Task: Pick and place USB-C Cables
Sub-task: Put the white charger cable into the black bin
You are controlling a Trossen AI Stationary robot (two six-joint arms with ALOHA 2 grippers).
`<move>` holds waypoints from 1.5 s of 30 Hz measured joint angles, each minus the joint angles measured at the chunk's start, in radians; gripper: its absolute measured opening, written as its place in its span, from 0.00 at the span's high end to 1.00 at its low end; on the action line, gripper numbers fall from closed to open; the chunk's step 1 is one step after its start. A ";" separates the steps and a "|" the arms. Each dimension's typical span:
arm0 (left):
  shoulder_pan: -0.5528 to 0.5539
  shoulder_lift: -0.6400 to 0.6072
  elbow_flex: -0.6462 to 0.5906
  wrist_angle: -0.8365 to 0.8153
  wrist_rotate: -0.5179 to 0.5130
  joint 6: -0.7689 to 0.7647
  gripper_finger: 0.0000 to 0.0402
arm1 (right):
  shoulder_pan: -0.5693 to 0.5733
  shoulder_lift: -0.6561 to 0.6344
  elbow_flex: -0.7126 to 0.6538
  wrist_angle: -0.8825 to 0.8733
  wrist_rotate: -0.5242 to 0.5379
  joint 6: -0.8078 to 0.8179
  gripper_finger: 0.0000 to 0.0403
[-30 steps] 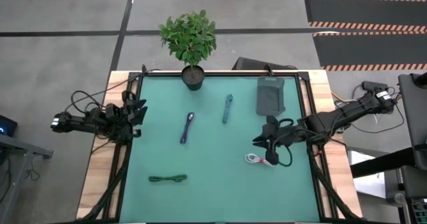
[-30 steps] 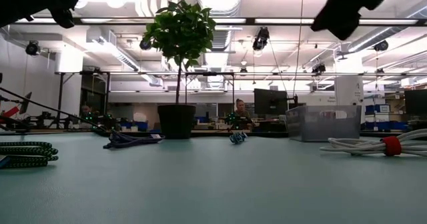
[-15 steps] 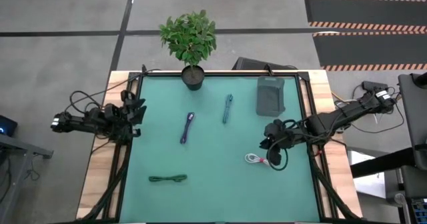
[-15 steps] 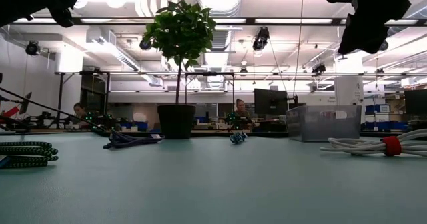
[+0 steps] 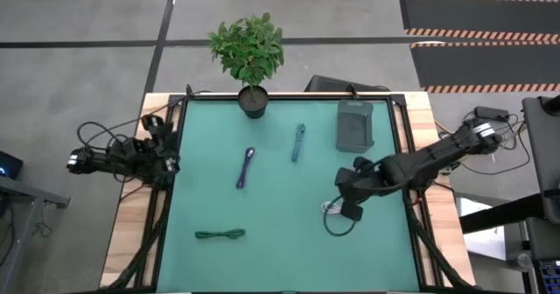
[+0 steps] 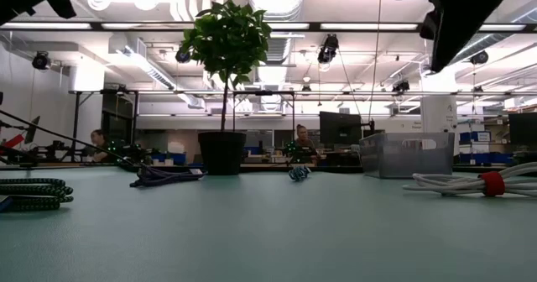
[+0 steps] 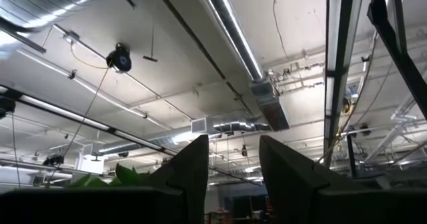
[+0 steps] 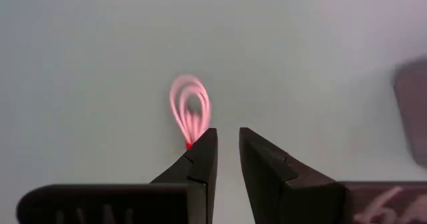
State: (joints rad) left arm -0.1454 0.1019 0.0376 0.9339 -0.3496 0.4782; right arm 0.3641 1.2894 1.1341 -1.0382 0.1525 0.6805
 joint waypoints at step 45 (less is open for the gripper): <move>0.000 0.004 -0.004 -0.008 0.000 0.001 0.71 | 0.038 0.349 -0.048 0.138 -0.140 -0.015 0.50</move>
State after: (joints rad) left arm -0.1454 0.1062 0.0334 0.9260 -0.3496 0.4789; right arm 0.4019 1.6386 1.0860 -0.9001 0.0125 0.6654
